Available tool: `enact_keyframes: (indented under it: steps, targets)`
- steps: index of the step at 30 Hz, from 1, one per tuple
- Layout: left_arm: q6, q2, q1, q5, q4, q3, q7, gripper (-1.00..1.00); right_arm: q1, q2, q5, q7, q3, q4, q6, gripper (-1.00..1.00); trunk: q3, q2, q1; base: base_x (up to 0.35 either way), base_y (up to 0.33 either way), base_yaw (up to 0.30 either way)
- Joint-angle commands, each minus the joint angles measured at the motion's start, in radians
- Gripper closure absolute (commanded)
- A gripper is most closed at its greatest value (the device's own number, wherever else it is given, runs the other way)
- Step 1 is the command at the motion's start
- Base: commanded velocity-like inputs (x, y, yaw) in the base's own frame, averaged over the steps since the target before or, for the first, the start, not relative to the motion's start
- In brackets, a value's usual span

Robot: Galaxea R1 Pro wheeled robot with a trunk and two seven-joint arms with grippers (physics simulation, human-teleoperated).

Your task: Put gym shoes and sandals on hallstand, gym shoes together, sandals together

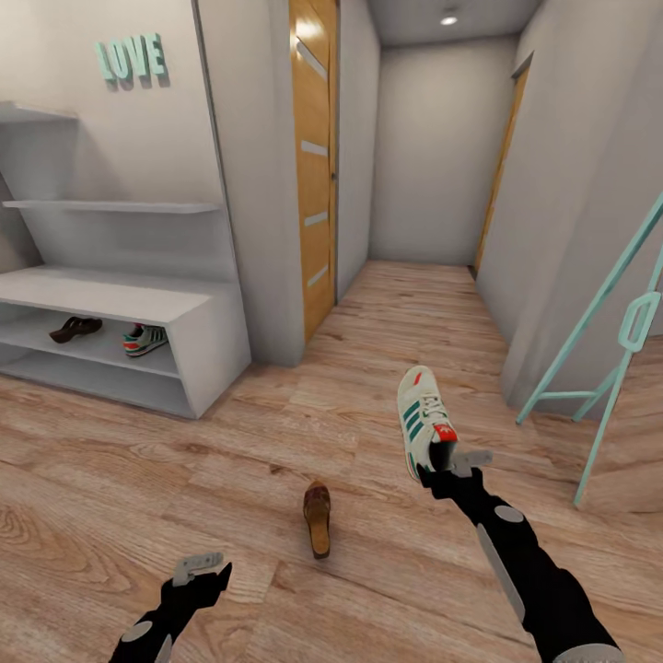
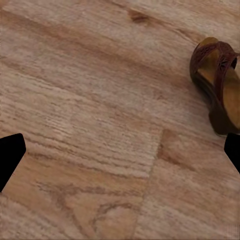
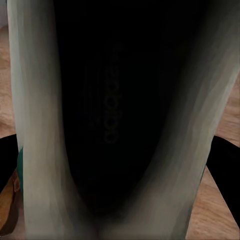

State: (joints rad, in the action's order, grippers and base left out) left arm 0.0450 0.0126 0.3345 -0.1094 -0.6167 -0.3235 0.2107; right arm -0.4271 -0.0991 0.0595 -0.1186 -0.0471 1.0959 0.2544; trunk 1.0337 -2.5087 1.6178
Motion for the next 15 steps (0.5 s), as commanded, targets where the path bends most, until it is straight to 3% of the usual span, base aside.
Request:
enact_keyframes:
  steps: [1, 6, 15]
  targets:
    - [0.003, 0.000, 0.001, -0.011, -0.001, -0.008, 0.008, -1.00, -0.001, -0.002, 0.006, -0.002, -0.002, 0.003, 0.009, 1.00, 0.001, 0.000, 0.000, 0.000, 0.000, 0.000]
    - [-0.004, -0.002, 0.002, -0.013, -0.004, -0.011, 0.006, -1.00, -0.005, -0.011, 0.003, -0.056, -0.002, 0.008, 0.022, 1.00, 0.001, 0.000, 0.000, 0.096, -0.001, 0.000]
    - [-0.005, 0.001, 0.000, -0.013, -0.005, -0.009, 0.004, -1.00, -0.005, -0.018, 0.000, -0.115, -0.002, 0.008, 0.025, 1.00, 0.001, 0.000, 0.000, 0.264, -0.101, 0.000]
